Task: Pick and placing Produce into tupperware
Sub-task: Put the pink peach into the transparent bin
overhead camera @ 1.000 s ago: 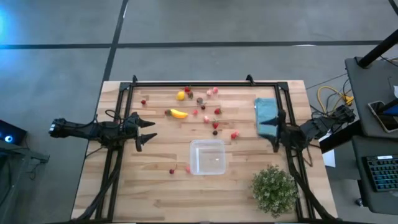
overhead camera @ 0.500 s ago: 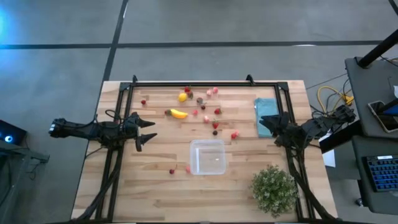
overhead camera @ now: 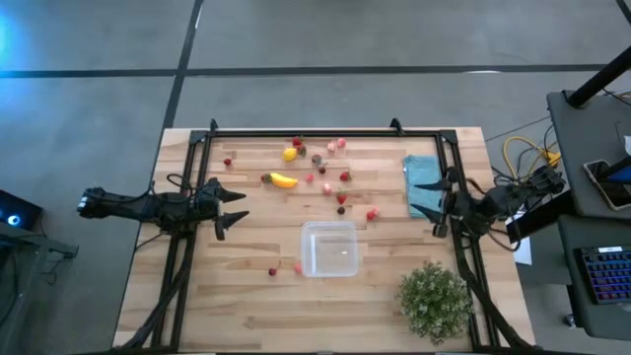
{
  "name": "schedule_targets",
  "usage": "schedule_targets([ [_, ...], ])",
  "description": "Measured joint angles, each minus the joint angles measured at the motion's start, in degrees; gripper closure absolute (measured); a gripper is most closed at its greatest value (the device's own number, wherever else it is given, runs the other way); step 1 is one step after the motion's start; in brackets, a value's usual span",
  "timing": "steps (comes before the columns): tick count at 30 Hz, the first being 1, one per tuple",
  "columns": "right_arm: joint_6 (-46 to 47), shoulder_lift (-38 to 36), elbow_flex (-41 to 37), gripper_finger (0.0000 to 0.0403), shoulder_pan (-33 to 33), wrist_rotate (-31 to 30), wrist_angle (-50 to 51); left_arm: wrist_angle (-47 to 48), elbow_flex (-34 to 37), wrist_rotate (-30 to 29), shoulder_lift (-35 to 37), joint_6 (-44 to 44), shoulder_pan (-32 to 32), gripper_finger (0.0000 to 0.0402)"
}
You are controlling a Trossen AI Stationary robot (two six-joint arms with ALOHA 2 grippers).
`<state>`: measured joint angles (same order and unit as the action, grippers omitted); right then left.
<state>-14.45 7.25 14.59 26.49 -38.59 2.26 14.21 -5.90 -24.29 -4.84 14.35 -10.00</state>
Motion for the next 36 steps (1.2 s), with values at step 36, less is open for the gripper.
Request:
schedule_targets([
  [36, 3.2, 19.8, 10.8, 0.0174, -3.1, 9.5, -64.0, 0.0, 0.0, 0.0, 0.0, 0.0, 0.0, 0.0143],
])
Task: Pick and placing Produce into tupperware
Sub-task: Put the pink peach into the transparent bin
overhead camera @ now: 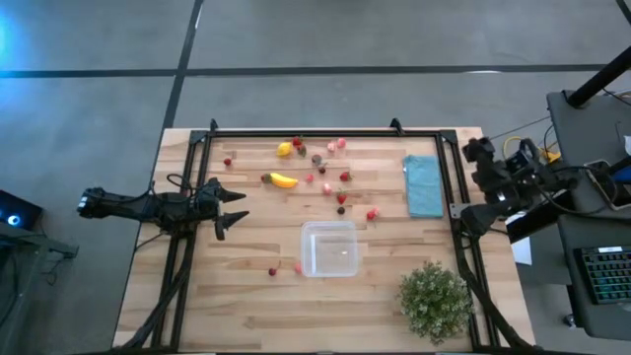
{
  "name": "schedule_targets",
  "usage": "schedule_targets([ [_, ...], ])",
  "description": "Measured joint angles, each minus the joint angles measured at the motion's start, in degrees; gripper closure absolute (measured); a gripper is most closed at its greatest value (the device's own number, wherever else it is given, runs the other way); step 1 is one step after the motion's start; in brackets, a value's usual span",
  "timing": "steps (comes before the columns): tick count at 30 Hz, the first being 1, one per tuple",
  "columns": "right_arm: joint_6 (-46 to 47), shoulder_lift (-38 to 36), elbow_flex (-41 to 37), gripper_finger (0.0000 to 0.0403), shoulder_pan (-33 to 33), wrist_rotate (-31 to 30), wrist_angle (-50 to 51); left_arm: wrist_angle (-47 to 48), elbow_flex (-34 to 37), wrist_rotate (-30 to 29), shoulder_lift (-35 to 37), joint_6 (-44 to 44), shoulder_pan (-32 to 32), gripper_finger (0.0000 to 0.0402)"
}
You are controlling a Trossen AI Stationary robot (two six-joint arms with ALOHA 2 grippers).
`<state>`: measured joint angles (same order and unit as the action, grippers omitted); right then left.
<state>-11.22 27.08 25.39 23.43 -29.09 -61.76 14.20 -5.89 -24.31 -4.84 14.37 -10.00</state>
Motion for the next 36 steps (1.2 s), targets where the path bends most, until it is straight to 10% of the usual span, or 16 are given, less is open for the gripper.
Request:
schedule_targets([
  [5, -9.8, 11.1, 17.6, 0.0174, -2.5, -28.1, 15.8, 0.0, 0.0, 0.0, 0.0, 0.0, 0.0, 0.0143],
  [8, -4.6, 15.1, 30.0, 0.0174, -3.4, -52.1, 46.7, 0.0, 0.0, 0.0, 0.0, 0.0, 0.0, 0.0143],
  [10, 11.4, 17.4, 37.5, 0.0174, -3.2, -55.8, 69.9, 0.0, 0.0, 0.0, 0.0, 0.0, 0.0, 0.0143],
  [19, 97.7, 29.3, 54.3, 0.0174, -10.5, -13.4, 151.0, 0.0, 0.0, 0.0, 0.0, 0.0, 0.0, 0.0143],
  [25, 98.3, 34.8, 47.7, 0.0174, -11.2, 9.9, 144.5, 0.0, 0.0, 0.0, 0.0, 0.0, 0.0, 0.0143],
  [36, 100.5, 42.6, 36.2, 0.0174, -15.7, 15.0, 138.2, 0.0, 0.0, 0.0, 0.0, 0.0, 0.0, 0.0143],
])
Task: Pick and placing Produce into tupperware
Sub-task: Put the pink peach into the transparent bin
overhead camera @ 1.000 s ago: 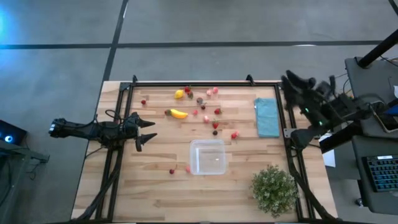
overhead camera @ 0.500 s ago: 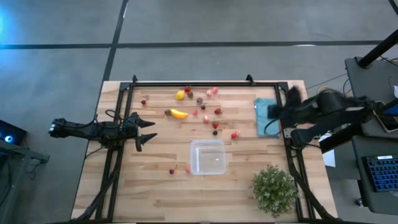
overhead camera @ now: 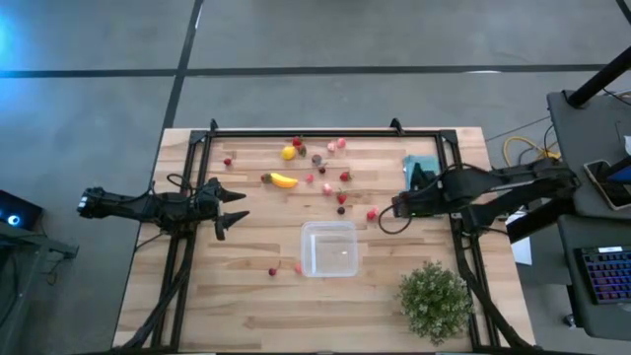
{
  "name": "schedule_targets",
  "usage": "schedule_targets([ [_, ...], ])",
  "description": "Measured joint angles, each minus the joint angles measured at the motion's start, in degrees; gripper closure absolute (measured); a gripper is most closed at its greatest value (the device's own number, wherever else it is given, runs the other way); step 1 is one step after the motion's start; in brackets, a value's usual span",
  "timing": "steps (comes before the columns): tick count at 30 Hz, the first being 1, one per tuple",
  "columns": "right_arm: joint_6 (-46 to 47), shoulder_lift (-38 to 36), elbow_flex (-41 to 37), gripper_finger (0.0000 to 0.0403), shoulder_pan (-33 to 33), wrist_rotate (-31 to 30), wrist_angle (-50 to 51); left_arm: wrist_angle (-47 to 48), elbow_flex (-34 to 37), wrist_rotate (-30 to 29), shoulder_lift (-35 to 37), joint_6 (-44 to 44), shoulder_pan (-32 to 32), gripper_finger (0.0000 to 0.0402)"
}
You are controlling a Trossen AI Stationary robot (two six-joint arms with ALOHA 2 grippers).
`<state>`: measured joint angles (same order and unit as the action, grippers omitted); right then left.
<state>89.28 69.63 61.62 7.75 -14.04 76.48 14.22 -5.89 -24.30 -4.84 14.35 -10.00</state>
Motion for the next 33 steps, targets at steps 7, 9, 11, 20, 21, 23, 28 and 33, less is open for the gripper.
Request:
schedule_targets([
  [7, -37.6, 9.4, -2.8, 0.0174, -0.7, -0.4, -17.3, 0.0, 0.0, 0.0, 0.0, 0.0, 0.0, 0.0143],
  [9, -44.4, 13.2, -1.8, 0.0174, -0.9, -2.4, -16.5, 0.0, 0.0, 0.0, 0.0, 0.0, 0.0, 0.0143],
  [11, -52.2, 16.6, -0.5, 0.0174, -1.0, -4.1, -16.5, 0.0, 0.0, 0.0, 0.0, 0.0, 0.0, 0.0143],
  [20, -80.4, 27.6, 4.1, 0.0174, -1.5, -6.6, -15.6, 0.0, 0.0, 0.0, 0.0, 0.0, 0.0, 0.0143],
  [21, -81.5, 27.8, 4.1, 0.0174, -1.6, -6.6, -15.7, 0.0, 0.0, 0.0, 0.0, 0.0, 0.0, 0.0143],
  [23, -83.6, 27.6, 3.9, 0.0174, -1.7, -6.2, -17.0, 0.0, 0.0, 0.0, 0.0, 0.0, 0.0, 0.0143],
  [28, -83.0, 24.0, 0.8, 0.0174, -4.9, 2.7, -19.1, 0.0, 0.0, 0.0, 0.0, 0.0, 0.0, 0.0143],
  [33, -82.9, 20.0, -2.9, 0.0174, -11.3, 8.2, -20.5, 0.0, 0.0, 0.0, 0.0, 0.0, 0.0, 0.0143],
])
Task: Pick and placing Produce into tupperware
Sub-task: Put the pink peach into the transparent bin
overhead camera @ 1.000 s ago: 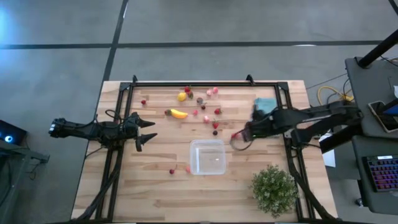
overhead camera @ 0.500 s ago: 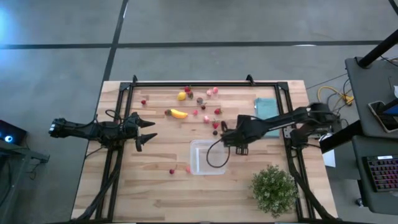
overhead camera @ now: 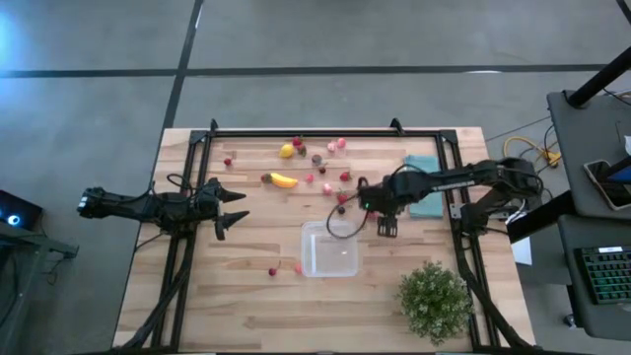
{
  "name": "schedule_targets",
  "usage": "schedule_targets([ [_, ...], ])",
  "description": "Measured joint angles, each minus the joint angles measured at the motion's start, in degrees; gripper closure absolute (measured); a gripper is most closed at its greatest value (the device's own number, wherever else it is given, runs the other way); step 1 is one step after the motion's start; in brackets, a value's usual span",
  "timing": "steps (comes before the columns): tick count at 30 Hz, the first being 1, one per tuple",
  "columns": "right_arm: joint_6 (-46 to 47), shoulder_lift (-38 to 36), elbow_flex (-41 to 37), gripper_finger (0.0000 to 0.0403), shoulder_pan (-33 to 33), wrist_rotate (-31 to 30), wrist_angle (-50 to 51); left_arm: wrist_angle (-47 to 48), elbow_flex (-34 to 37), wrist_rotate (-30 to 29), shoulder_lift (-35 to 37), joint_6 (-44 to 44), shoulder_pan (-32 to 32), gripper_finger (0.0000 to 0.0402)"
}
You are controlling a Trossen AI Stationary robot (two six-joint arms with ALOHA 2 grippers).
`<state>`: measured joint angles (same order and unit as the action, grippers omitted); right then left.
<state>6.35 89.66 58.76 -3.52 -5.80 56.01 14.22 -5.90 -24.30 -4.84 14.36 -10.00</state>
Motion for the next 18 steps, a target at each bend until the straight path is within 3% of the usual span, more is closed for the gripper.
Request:
schedule_targets([
  [10, -15.5, 0.0, -4.2, 0.0174, -3.5, 0.3, -7.7, 0.0, 0.0, 0.0, 0.0, 0.0, 0.0, 0.0143],
  [18, -16.6, 1.2, -8.7, 0.0174, -3.6, 1.6, -14.5, 0.0, 0.0, 0.0, 0.0, 0.0, 0.0, 0.0143],
])
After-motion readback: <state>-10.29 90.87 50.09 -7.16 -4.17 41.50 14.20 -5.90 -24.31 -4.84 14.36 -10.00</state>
